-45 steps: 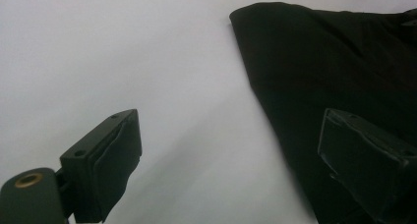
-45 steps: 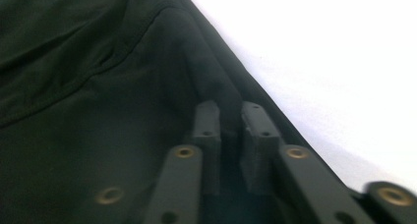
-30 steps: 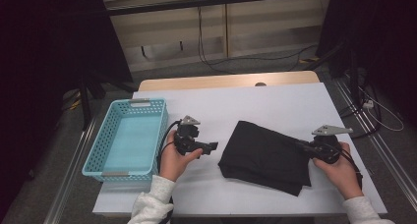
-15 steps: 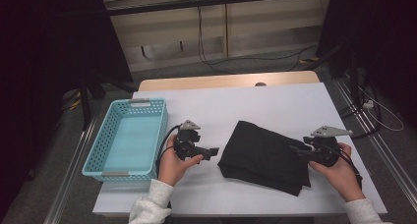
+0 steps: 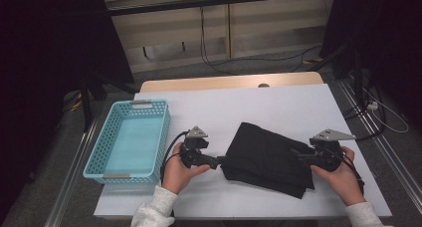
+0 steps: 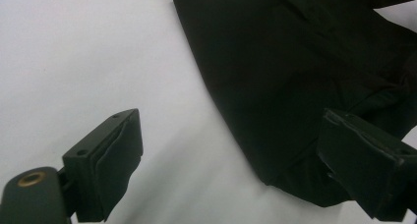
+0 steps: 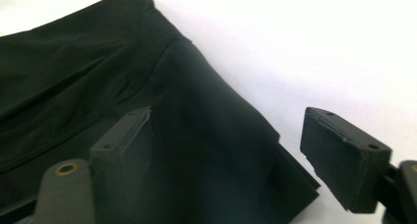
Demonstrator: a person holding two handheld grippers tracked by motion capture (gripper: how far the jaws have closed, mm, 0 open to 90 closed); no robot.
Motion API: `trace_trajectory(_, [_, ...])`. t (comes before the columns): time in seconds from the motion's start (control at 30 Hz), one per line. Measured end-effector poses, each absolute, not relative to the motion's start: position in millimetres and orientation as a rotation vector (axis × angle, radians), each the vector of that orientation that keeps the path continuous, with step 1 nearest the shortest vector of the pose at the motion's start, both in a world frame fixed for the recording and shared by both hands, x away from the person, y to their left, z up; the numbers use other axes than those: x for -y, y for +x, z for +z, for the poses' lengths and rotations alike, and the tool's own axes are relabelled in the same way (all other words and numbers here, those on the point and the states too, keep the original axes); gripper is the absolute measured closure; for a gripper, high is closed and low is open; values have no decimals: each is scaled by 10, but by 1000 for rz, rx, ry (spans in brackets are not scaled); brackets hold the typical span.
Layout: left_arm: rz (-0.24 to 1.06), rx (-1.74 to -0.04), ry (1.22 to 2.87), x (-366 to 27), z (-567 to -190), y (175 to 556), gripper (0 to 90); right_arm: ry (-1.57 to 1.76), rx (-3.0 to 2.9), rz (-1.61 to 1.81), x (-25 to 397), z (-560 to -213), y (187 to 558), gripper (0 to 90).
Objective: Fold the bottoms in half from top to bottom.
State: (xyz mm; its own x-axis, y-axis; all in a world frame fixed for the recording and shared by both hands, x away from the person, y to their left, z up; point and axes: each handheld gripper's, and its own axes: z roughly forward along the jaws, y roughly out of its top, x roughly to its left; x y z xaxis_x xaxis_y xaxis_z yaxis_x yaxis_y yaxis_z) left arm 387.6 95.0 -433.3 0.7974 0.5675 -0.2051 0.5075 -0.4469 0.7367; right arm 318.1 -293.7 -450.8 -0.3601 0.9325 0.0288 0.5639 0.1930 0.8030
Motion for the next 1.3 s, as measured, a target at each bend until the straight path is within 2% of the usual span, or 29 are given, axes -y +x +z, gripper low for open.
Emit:
trace_trajectory(0.4, [40, -796, 2128, -902, -4389, 3818, 172, 1373, -2004, 1058, 2858, -4495, 3135, 195])
trace_trajectory(0.7, [18, -789, 2166, -821, -4488, 3779, 348, 1369, -1999, 1068, 2865, -4475, 3124, 190])
trace_trajectory(1.1, [16, -802, 2208, -799, -4566, 3710, 454, 1342, -2003, 1076, 2851, -4444, 3110, 190])
trace_trajectory(1.3, [15, -801, 2212, -779, -4573, 3668, 597, 1341, -1991, 1081, 2865, -4422, 3094, 190])
